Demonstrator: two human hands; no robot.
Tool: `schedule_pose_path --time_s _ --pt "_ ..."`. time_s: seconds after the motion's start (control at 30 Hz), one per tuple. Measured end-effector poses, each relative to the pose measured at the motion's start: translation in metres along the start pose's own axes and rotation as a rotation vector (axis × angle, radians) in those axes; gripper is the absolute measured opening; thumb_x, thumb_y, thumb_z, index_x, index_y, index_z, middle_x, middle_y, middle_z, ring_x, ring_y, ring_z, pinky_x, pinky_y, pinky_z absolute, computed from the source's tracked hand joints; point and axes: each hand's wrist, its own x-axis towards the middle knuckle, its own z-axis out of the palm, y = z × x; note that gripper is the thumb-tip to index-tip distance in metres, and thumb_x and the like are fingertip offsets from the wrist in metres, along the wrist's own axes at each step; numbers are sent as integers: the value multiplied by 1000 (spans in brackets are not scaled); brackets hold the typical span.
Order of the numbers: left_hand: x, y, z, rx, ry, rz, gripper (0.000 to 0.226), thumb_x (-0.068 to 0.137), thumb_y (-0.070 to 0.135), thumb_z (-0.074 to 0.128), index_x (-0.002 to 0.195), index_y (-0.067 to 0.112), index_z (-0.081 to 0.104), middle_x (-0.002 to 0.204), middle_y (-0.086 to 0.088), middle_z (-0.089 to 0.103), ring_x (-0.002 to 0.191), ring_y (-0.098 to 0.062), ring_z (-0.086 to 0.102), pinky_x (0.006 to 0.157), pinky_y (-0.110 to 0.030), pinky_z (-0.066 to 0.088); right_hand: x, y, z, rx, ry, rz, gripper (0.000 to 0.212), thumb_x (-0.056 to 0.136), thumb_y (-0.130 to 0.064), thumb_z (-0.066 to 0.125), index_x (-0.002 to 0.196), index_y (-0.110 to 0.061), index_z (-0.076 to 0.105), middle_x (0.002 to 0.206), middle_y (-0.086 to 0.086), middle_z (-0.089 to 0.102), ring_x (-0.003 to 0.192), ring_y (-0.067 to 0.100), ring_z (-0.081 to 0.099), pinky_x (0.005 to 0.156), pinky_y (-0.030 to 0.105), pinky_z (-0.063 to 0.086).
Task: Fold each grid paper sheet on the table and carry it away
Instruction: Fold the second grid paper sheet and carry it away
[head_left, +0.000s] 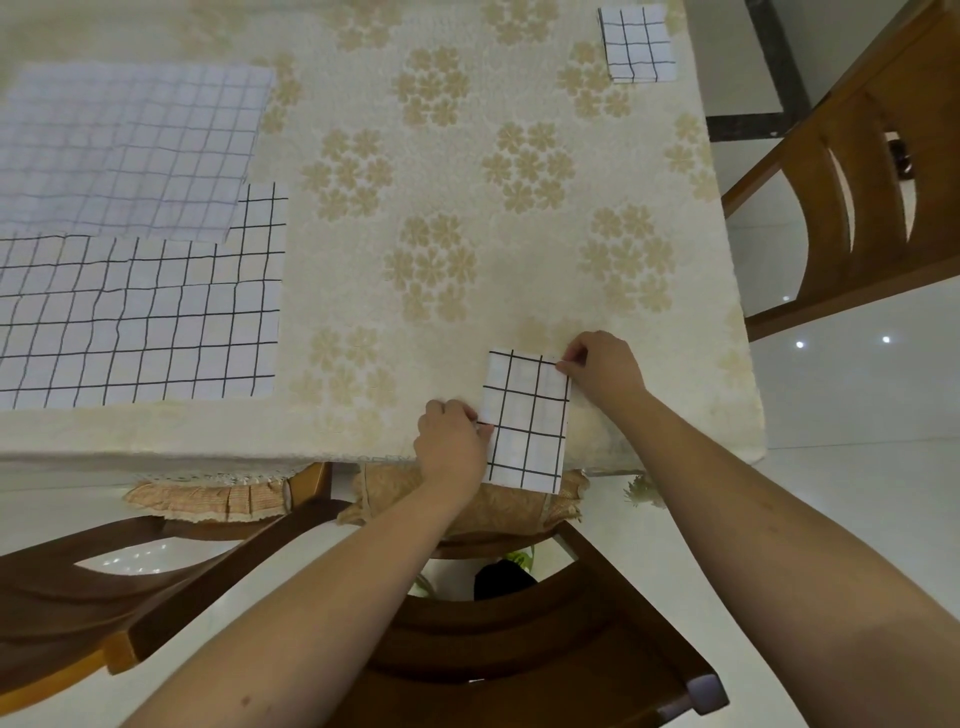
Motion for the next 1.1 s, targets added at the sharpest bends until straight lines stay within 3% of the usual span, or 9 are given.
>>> schedule_pose_path --time_s 0.2,0.33,0.4,0.47,0.6,0.77,0.9,0.97,1.1 --pt "6 2 1 16 -31 -66 22 91 33 63 107 18 65 123 -7 45 115 -27 43 91 -39 44 -5 6 0 86 16 -12 9 85 -18 71 85 -15 62 80 -2 62 74 14 57 63 23 42" --pt "14 -3 -10 -71 -52 -44 13 91 29 61 101 20 61 107 -3 57 99 -24 58 84 -39 51 -9 10 -1 146 -57 -50 14 87 -16 68 100 -15 64 86 -1 64 76 15 59 62 20 43" --pt "20 -10 -18 -138 -69 21 8 92 26 60 95 22 54 88 5 59 83 -18 60 69 -29 50 -11 10 -3 136 -124 -63 18 89 -18 66 107 -16 66 91 0 64 83 18 62 69 24 48" --pt "26 -15 -28 -185 -78 79 11 91 23 61 96 22 51 81 10 55 74 -10 55 57 -18 40 -12 10 -5 127 -174 -53 22 91 -22 65 112 -15 67 97 -1 63 90 19 61 75 27 49" --pt "44 -22 -45 -199 -55 151 15 91 25 65 102 26 55 78 13 56 70 3 51 57 -8 34 -20 8 -9 200 -205 -7 16 89 -28 68 102 -19 68 94 -6 62 83 11 59 62 18 44" --pt "68 -21 -58 -190 -56 182 14 88 33 68 94 21 65 82 5 62 73 -9 55 60 -17 37 -34 5 -10 321 -203 67 9 85 -29 71 84 -22 67 80 -3 69 70 7 61 56 19 41" --pt "80 -16 -65 -339 -48 129 10 86 30 72 85 23 65 75 6 61 65 -3 54 55 -13 37 -46 6 -2 466 -155 200 8 83 -28 74 82 -21 69 68 -3 69 58 2 61 51 15 40" --pt "81 -15 -64 -508 -77 38 8 84 25 75 85 21 67 74 4 63 63 -2 57 55 -13 43 -51 7 3 516 -130 269 8 84 -27 74 83 -21 70 64 -4 68 51 -2 57 48 13 39" --pt "76 -21 -59 -866 -170 -232 20 85 22 75 100 10 69 98 -11 71 85 -23 69 74 -34 58 -57 12 9 580 -91 353 12 85 -27 72 83 -16 73 60 -5 66 52 3 53 52 16 39"
